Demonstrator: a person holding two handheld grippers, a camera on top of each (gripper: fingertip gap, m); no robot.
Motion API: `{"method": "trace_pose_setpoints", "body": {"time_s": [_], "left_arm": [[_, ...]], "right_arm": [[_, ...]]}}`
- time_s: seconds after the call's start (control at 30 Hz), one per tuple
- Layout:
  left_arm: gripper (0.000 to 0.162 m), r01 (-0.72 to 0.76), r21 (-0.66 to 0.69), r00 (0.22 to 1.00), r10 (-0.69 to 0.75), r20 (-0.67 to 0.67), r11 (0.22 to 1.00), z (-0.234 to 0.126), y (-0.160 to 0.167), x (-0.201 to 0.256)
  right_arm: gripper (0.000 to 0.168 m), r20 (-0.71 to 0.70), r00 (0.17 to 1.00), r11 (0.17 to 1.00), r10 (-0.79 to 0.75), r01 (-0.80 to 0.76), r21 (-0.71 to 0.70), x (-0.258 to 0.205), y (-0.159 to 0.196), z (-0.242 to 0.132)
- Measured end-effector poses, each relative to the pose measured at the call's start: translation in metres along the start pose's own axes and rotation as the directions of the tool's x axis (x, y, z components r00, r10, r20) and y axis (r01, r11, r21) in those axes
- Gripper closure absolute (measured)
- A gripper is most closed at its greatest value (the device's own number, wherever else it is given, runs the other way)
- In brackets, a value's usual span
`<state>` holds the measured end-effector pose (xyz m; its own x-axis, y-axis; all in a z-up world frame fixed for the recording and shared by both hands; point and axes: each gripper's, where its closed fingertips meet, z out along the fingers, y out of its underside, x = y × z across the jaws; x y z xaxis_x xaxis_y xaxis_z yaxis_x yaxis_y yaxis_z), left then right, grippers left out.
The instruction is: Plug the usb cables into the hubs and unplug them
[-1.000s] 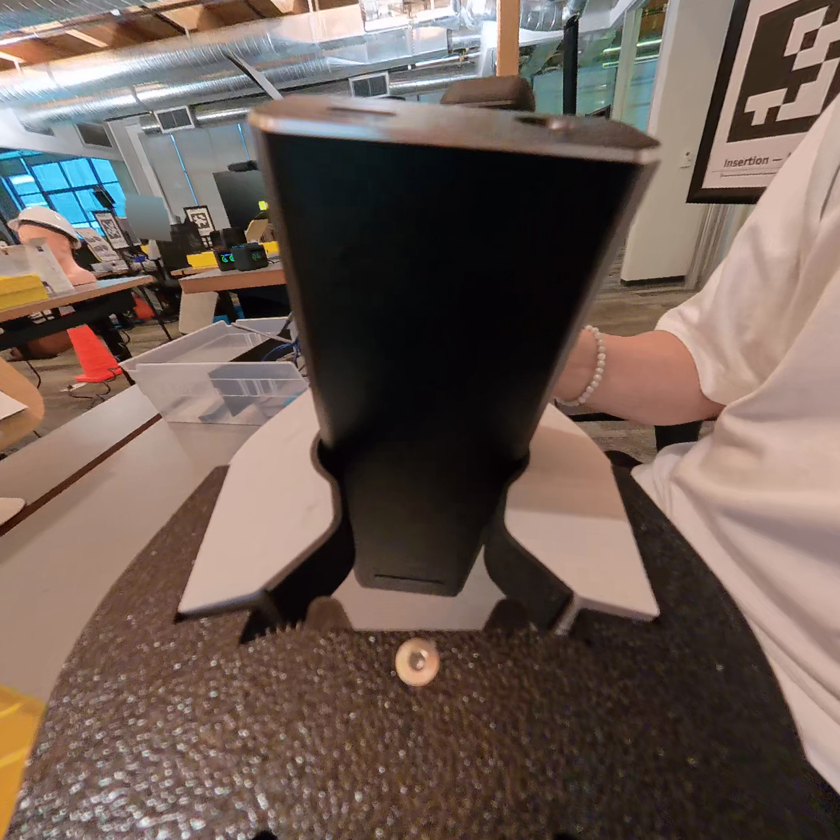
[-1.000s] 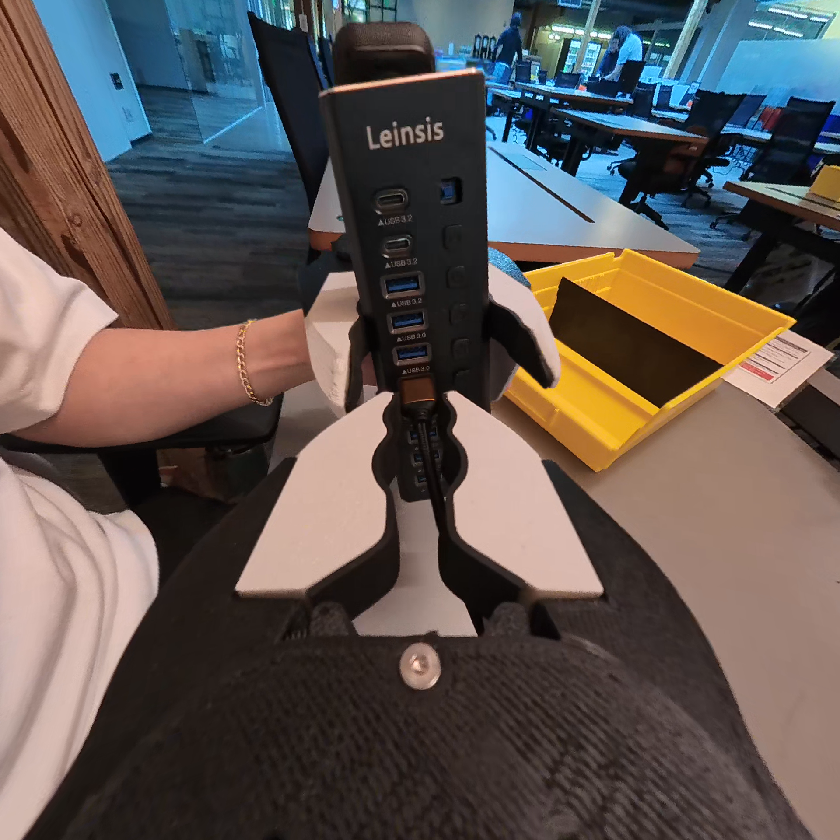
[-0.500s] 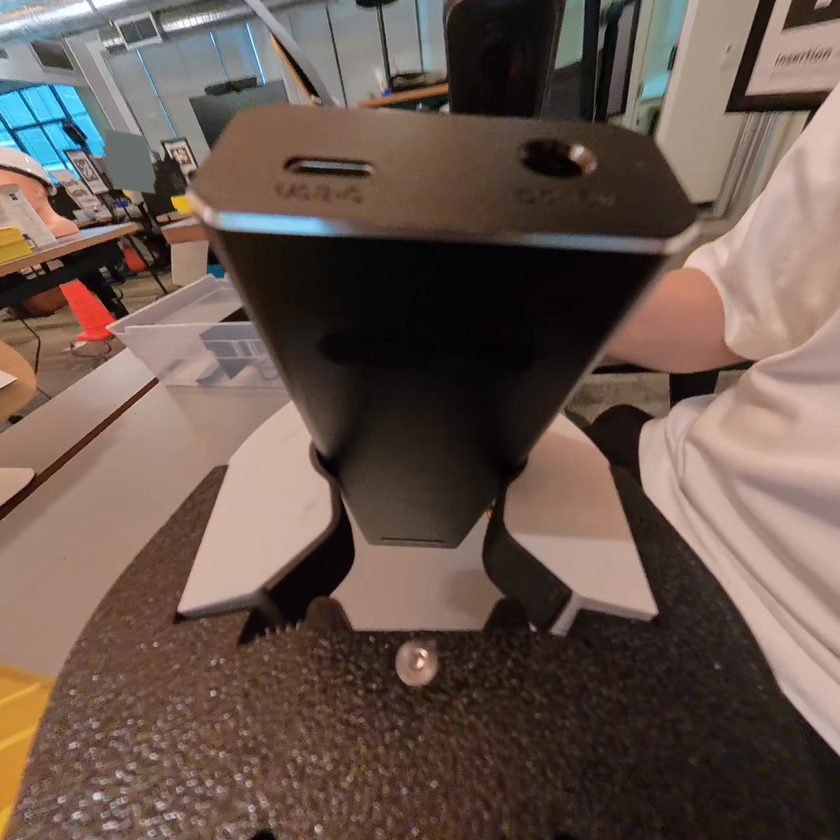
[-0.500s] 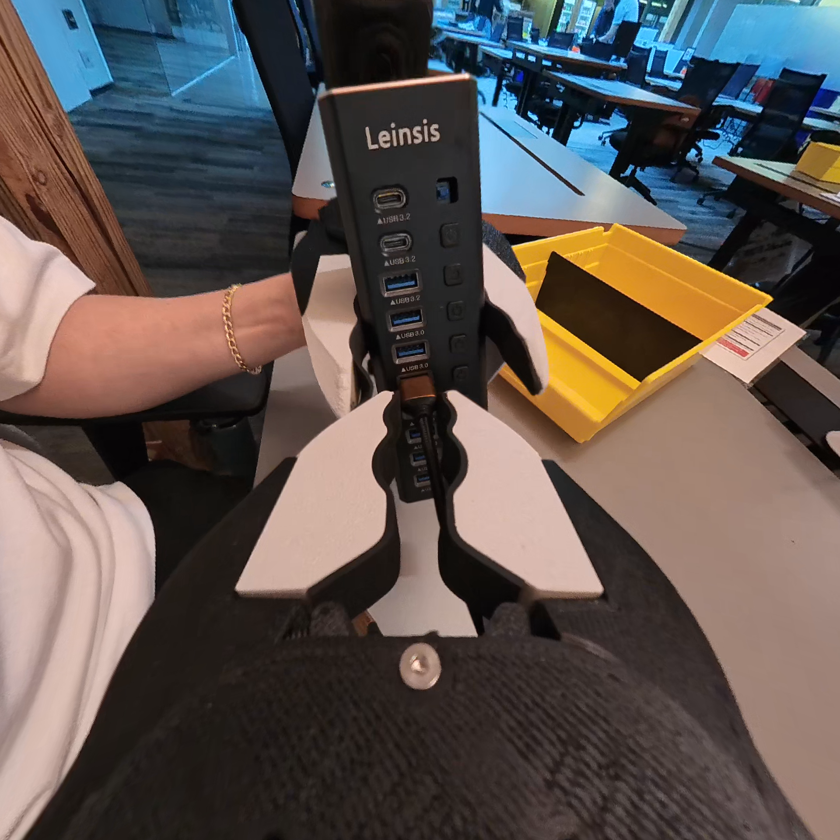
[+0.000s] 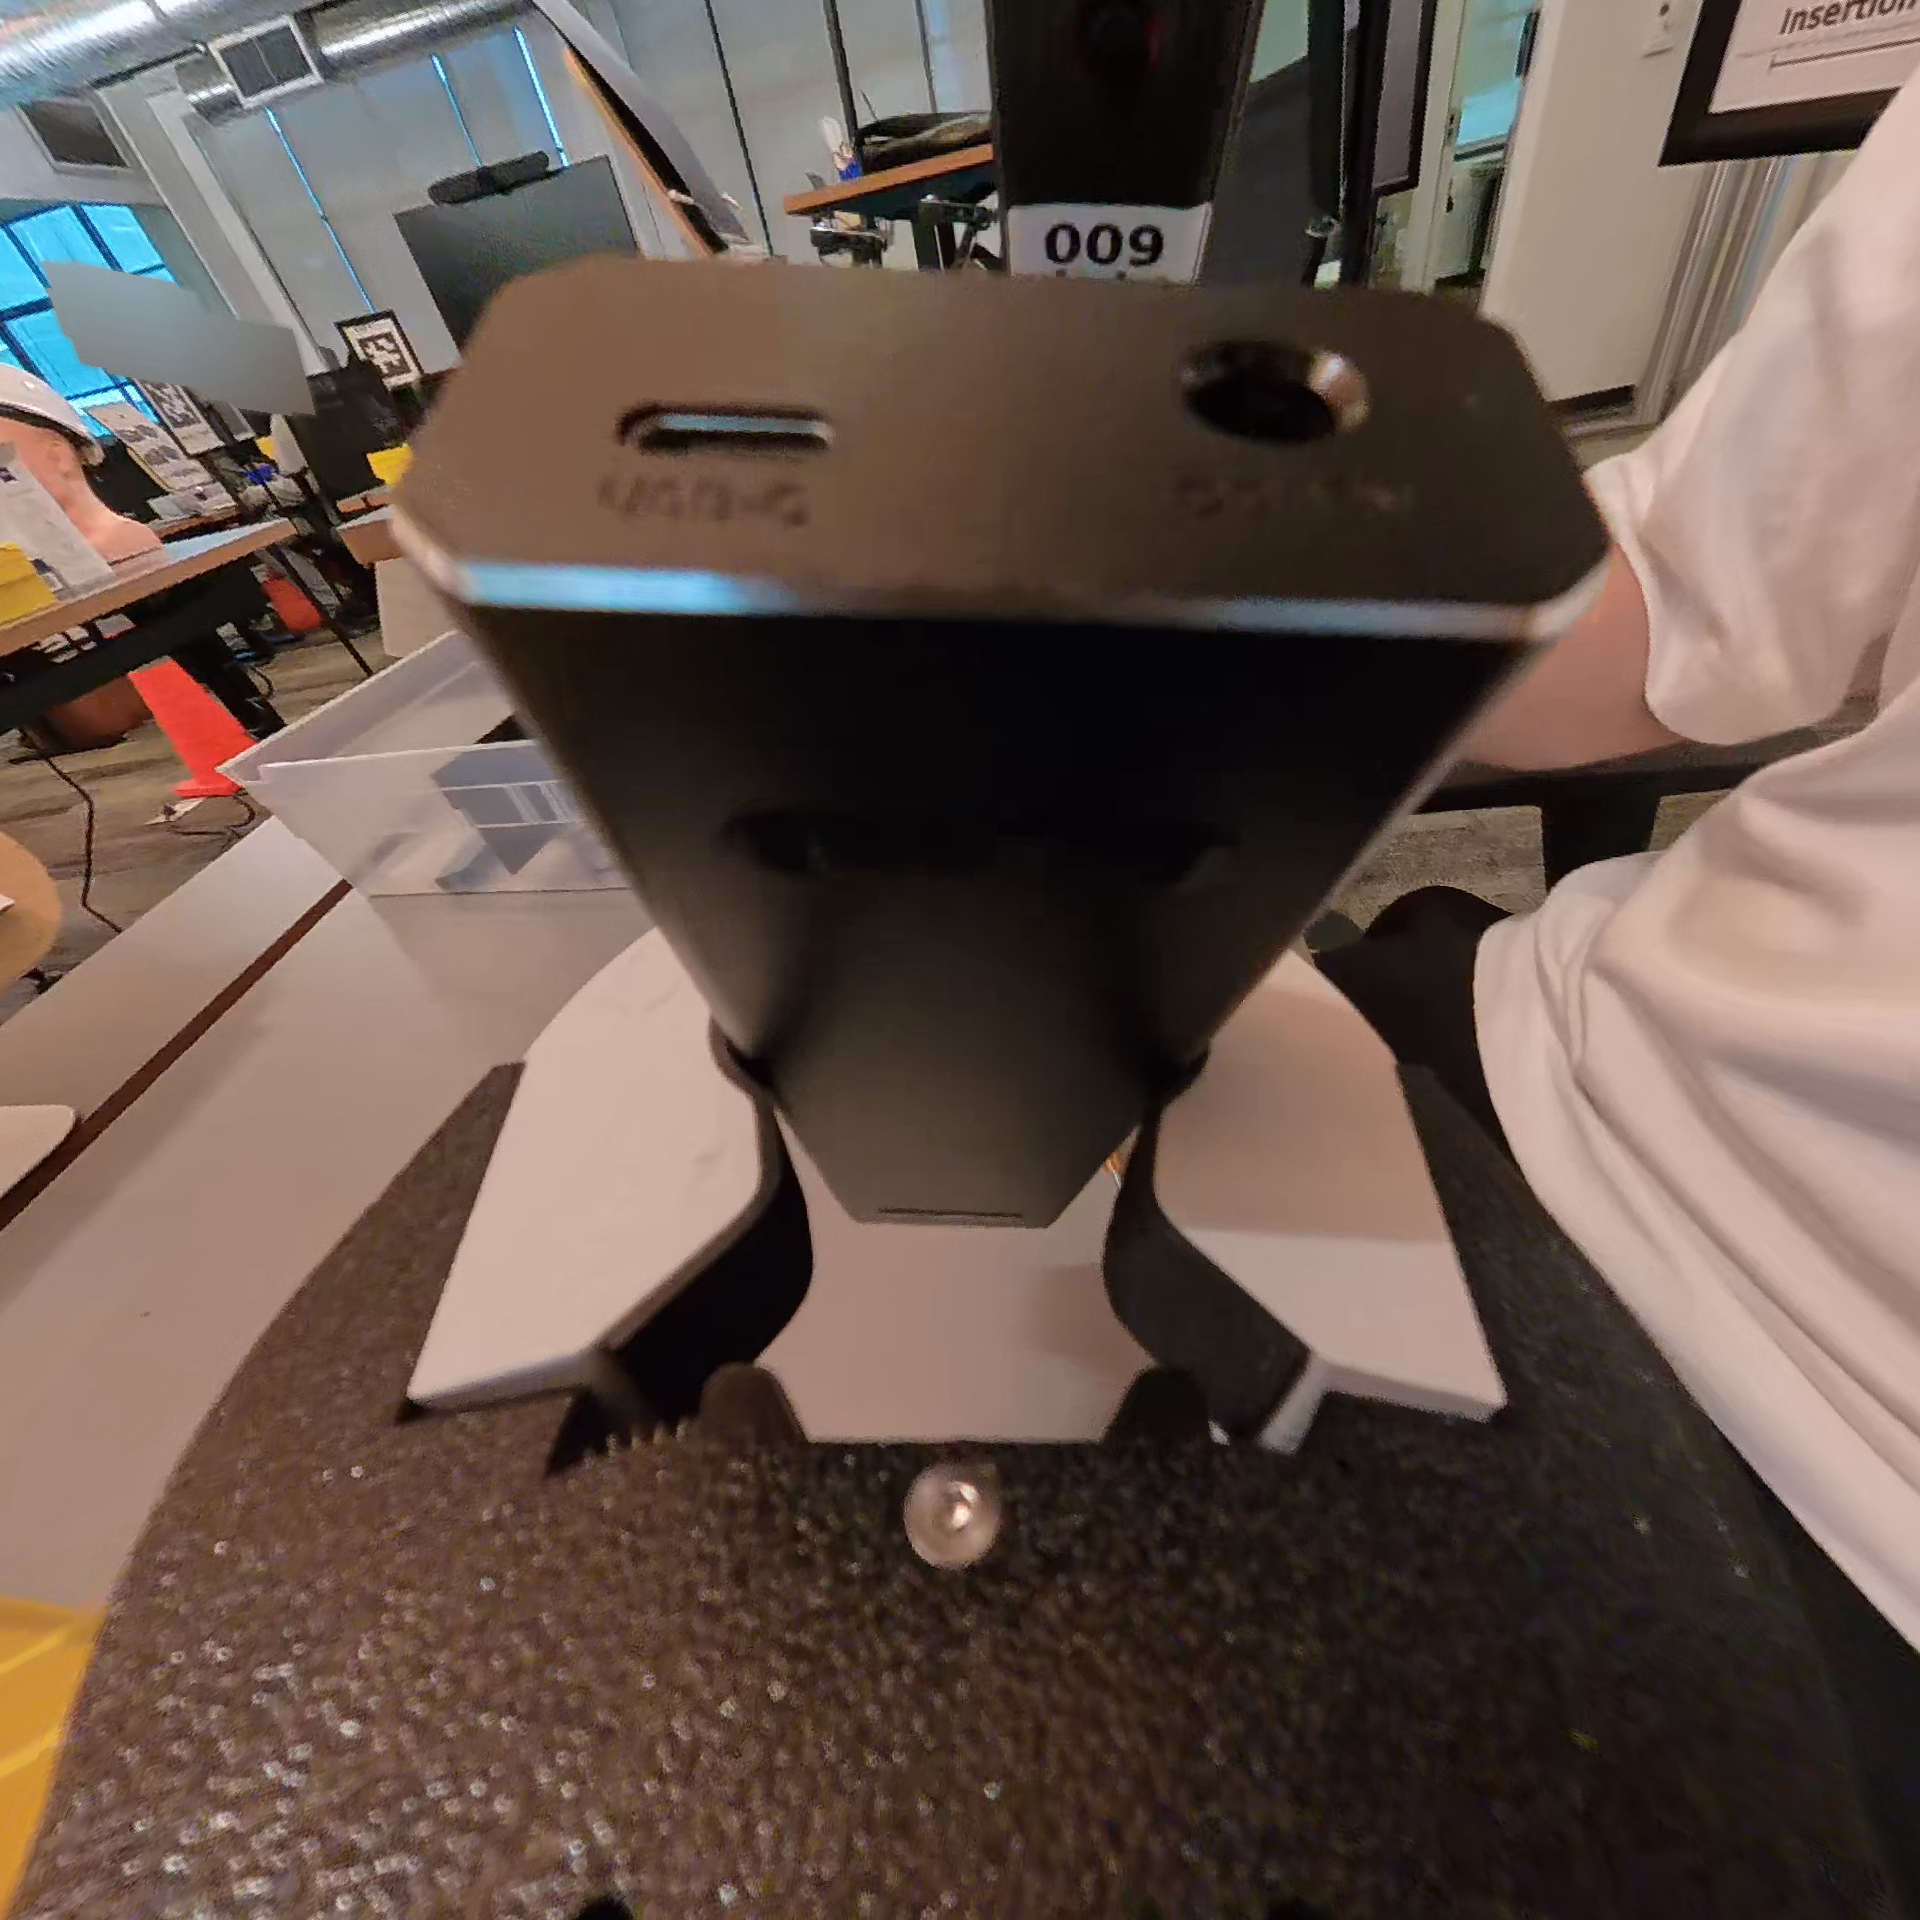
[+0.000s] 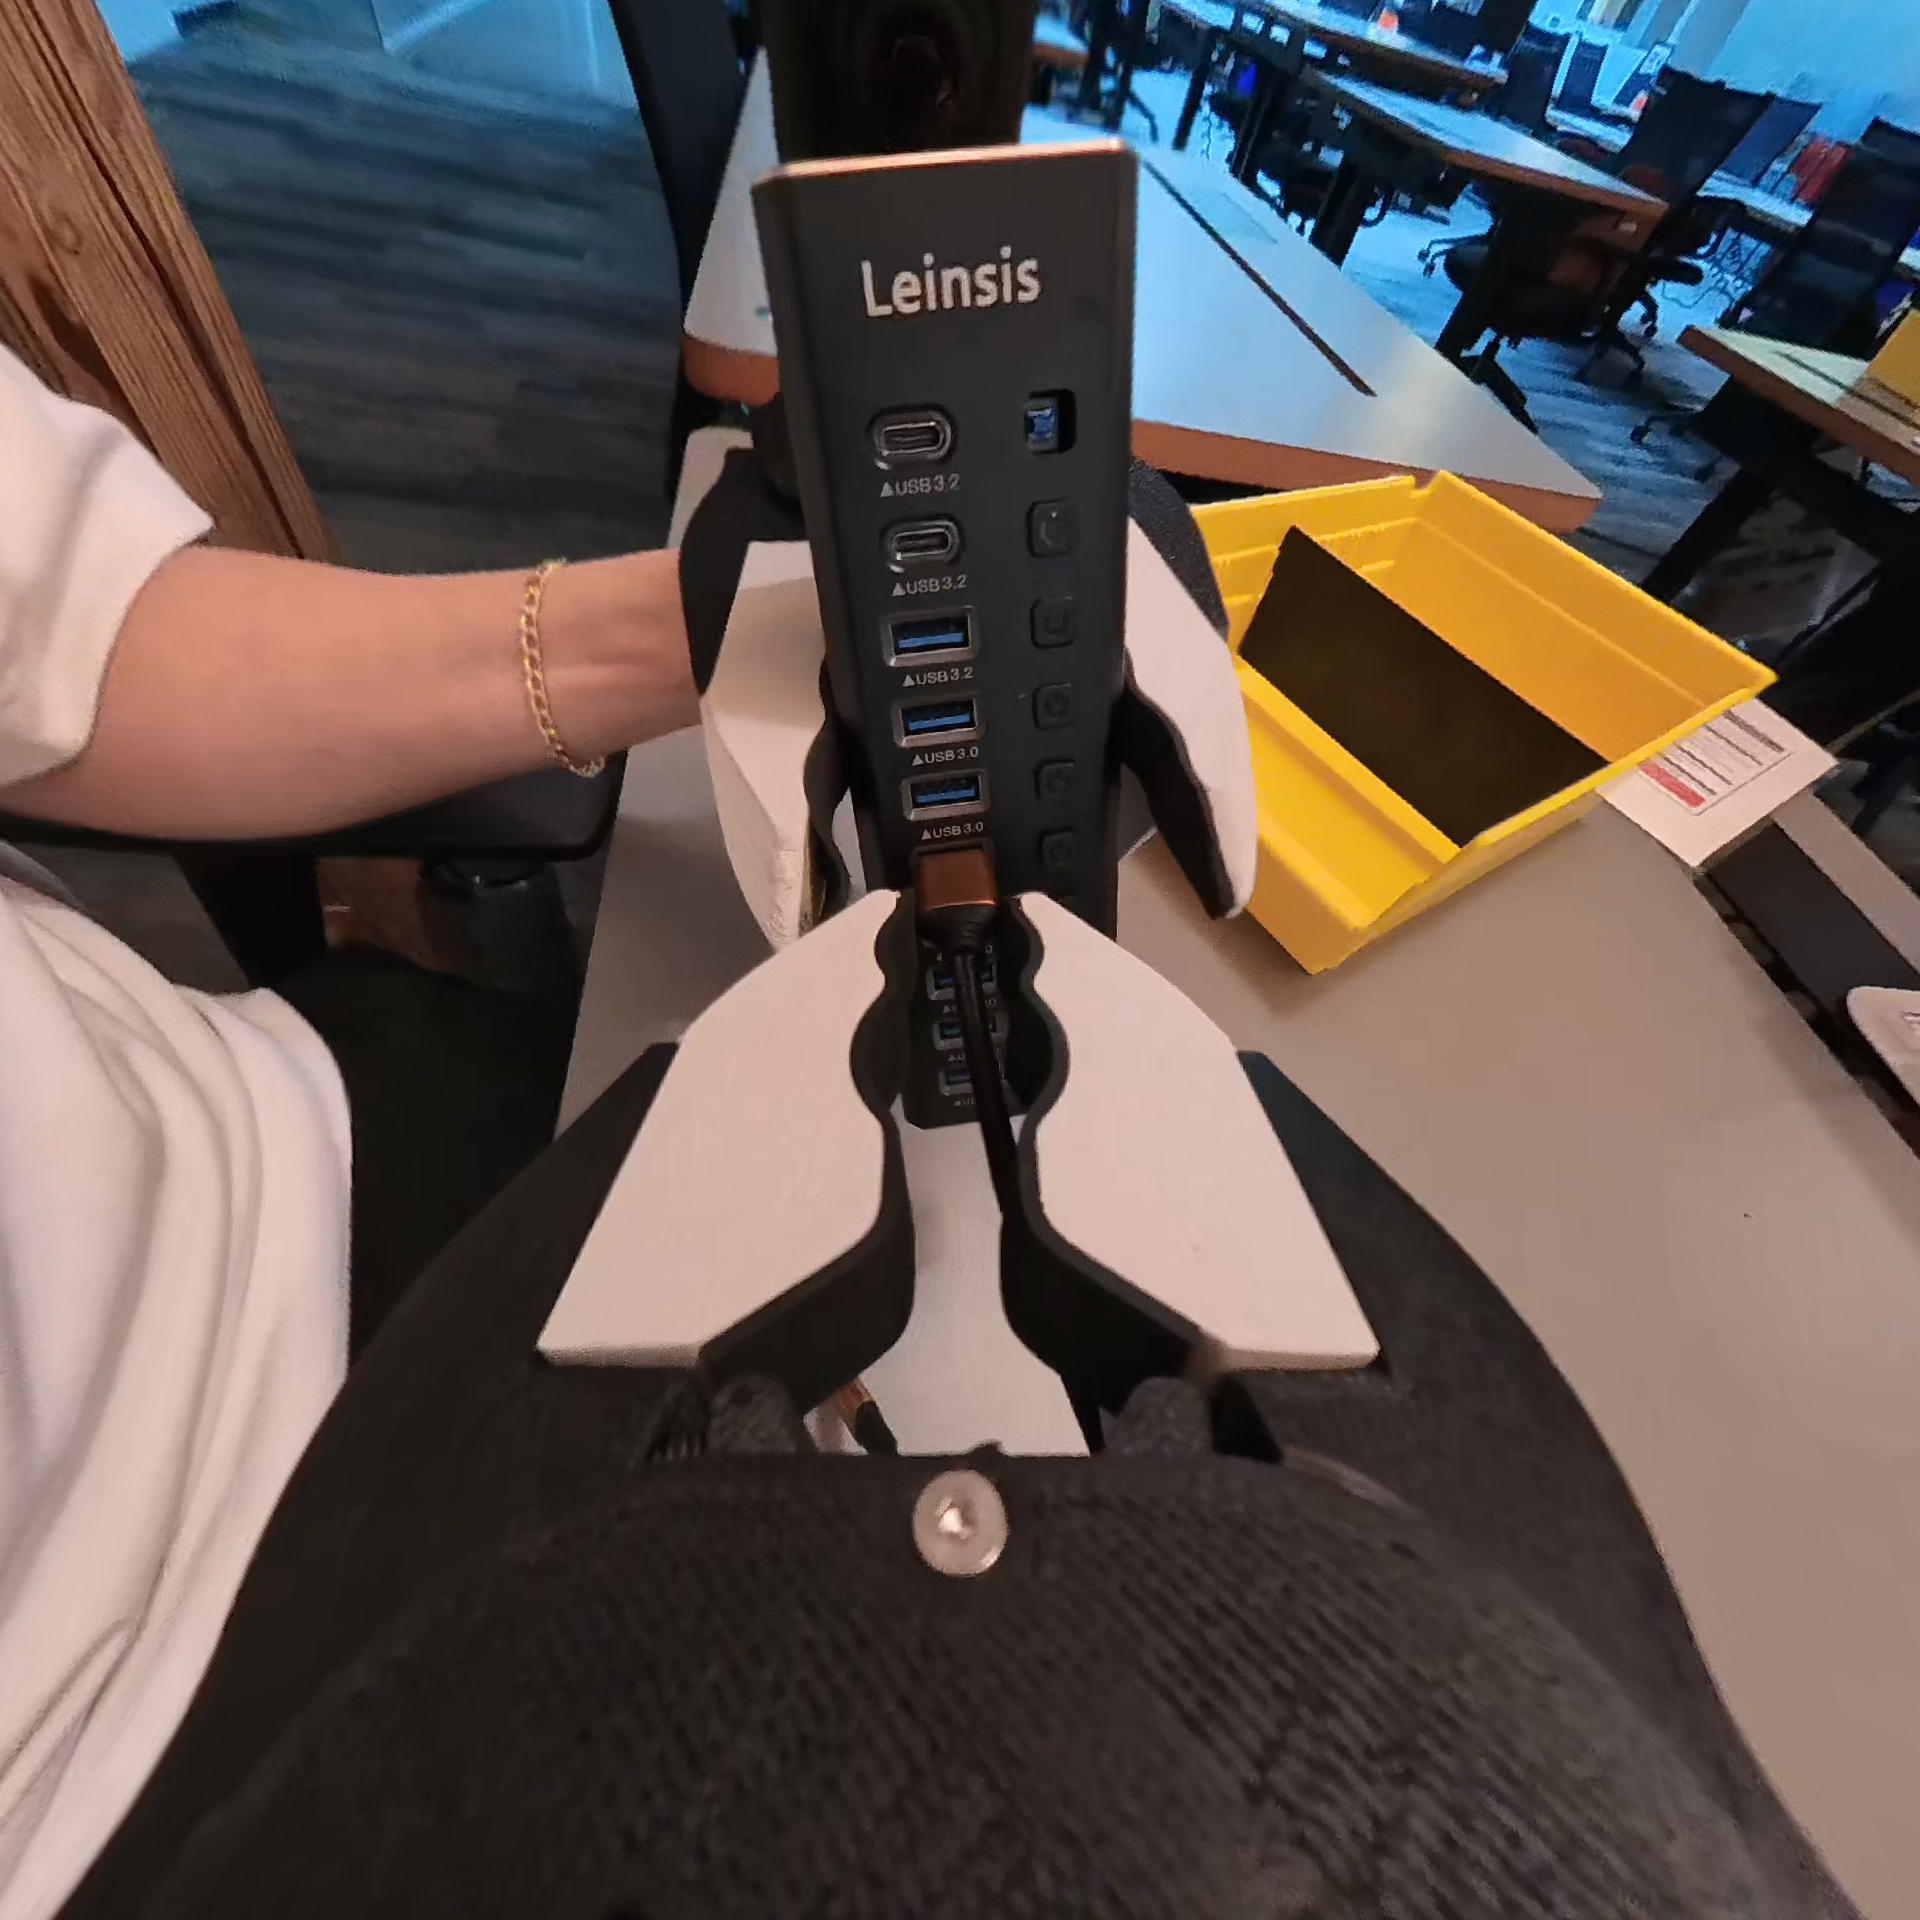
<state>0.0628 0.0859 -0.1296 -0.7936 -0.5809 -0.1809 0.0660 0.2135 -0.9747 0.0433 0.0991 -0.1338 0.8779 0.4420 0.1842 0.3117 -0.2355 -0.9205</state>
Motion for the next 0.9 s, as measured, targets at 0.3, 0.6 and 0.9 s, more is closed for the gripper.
{"method": "trace_pose_setpoints", "body": {"time_s": [0.3,0.6,0.9], "left_arm": [[0.090,0.010,0.005,1.000,-0.010,-0.005,1.000,0.008,0.001,0.000],[0.090,0.017,-0.007,1.000,-0.017,-0.014,1.000,0.016,0.005,0.002],[0.091,0.075,0.120,0.985,-0.093,0.149,0.990,-0.046,-0.013,-0.033]], "right_arm": [[0.152,-0.020,1.000,1.000,-0.010,0.010,-0.026,0.002,0.003,-0.010],[0.153,-0.023,0.999,0.999,0.023,-0.024,-0.043,0.001,0.010,-0.018],[0.166,-0.198,0.979,0.985,0.051,-0.016,0.173,0.041,-0.016,-0.076]]}}
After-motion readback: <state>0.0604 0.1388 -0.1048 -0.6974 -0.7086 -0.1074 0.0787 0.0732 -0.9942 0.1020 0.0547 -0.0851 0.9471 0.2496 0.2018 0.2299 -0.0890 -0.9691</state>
